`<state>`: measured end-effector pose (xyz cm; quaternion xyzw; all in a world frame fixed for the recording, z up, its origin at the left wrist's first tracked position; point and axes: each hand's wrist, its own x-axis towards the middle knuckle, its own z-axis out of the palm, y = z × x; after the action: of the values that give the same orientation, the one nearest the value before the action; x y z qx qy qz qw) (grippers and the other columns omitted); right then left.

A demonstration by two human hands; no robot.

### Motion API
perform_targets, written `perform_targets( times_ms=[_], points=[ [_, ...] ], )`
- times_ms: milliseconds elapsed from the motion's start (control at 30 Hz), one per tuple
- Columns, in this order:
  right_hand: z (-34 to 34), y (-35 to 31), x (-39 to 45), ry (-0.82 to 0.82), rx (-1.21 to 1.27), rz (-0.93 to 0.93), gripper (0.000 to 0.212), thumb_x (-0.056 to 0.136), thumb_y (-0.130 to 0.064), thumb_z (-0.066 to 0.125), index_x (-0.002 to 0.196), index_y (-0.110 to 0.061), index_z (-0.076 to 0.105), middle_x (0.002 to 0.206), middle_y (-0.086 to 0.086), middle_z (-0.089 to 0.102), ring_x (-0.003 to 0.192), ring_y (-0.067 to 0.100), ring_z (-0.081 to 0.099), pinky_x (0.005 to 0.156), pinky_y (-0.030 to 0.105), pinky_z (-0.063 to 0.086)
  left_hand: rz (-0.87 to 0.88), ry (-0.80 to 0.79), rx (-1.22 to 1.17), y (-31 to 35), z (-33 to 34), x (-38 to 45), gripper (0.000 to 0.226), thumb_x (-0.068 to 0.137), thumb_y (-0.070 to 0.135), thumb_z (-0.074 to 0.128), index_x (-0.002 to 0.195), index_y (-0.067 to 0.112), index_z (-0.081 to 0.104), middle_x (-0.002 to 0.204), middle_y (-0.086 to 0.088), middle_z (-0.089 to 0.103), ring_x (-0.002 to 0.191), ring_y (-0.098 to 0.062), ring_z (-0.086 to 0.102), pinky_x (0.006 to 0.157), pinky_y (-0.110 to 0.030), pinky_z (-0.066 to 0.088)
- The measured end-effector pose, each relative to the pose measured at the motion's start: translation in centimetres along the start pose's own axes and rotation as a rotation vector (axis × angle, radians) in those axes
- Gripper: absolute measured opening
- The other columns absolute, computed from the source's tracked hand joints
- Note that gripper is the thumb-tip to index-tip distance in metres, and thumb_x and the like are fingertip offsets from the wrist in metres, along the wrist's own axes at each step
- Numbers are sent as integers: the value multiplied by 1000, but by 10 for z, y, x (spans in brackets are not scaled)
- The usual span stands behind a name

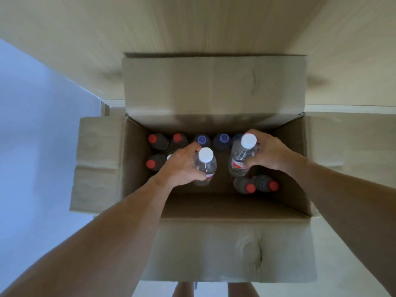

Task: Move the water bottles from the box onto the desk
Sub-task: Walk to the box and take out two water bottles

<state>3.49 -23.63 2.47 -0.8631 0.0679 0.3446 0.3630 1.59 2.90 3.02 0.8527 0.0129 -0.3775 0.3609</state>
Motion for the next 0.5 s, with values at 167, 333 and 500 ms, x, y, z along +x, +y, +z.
perform_targets(
  times_ms=[167,333,500],
  points=[
    [-23,-33,-21,-80,430,25,51,63,3,81,109,-16,71,106,7,75,108,27,67,105,48,48,-57,2,-370,33,-37,-19,49,78,6,77,123,19,61,113,-3,70,109,-20,65,92,-37,54],
    [-39,-70,-54,-138,676,148,46,70,-12,78,114,-23,69,106,1,76,109,25,67,98,51,50,-121,-42,-607,63,-70,-48,34,84,19,75,113,36,65,105,9,75,106,-15,65,82,-39,50],
    [-47,-105,-98,-151,811,213,43,74,-25,79,115,-21,67,107,6,76,110,28,68,95,53,52,-157,-54,-746,91,-97,-87,29,88,27,73,116,27,65,103,5,77,103,-15,68,78,-41,52]
  ],
)
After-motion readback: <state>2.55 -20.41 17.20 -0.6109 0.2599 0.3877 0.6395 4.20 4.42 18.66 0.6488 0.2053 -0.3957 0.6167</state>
